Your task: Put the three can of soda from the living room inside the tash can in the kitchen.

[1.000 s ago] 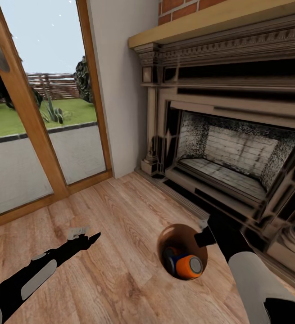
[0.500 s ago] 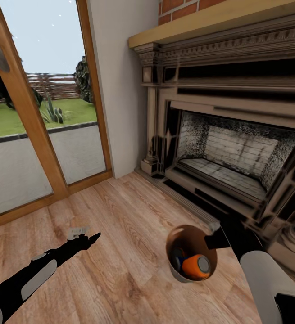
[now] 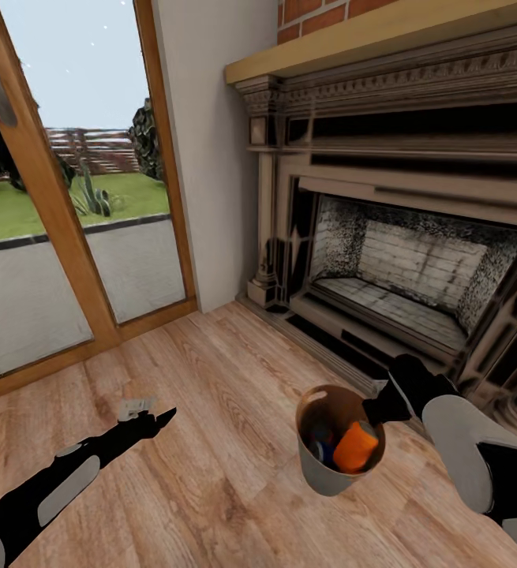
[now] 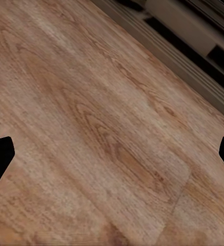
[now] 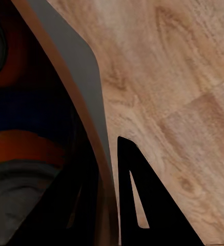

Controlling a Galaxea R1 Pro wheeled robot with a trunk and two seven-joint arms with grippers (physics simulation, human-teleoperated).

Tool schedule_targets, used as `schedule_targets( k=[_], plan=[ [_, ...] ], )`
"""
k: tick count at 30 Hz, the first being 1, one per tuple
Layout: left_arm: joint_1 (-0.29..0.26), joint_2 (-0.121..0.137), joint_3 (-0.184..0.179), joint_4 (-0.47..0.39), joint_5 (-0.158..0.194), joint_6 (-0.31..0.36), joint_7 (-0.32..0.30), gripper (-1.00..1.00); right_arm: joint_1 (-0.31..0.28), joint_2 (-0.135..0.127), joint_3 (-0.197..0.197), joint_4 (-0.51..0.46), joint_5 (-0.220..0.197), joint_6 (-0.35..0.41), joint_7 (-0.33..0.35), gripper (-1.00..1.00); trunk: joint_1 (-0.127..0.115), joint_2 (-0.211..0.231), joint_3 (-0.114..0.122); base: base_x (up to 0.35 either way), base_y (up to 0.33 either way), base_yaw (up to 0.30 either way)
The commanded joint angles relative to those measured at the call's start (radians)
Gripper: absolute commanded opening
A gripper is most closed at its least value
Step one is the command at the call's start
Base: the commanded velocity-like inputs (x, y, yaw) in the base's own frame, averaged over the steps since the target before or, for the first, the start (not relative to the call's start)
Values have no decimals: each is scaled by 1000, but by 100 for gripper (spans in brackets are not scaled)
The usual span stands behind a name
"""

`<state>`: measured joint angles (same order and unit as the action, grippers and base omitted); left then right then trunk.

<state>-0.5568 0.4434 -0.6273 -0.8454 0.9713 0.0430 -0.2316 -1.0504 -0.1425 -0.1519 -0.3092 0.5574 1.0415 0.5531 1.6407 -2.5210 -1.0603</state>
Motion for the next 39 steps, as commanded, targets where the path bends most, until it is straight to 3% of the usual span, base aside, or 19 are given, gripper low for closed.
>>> schedule_targets(
  k=[1,7,23,39],
  plan=[
    [0,0,0,3,0,0,0,100,-1,1,-5,5,-25,6,3,-100,0,0,0,0,0,0],
    [0,0,1,49,0,0,0,100,-3,9,5,49,-21,6,-28,-100,0,0,0,0,0,0],
    [0,0,1,57,-1,-1,0,100,-3,9,4,55,-20,6,-41,-100,0,0,0,0,0,0],
    [0,0,1,58,-2,-2,0,100,-3,9,8,54,-20,6,-42,-100,7,-4,-62,0,0,0]
  ],
)
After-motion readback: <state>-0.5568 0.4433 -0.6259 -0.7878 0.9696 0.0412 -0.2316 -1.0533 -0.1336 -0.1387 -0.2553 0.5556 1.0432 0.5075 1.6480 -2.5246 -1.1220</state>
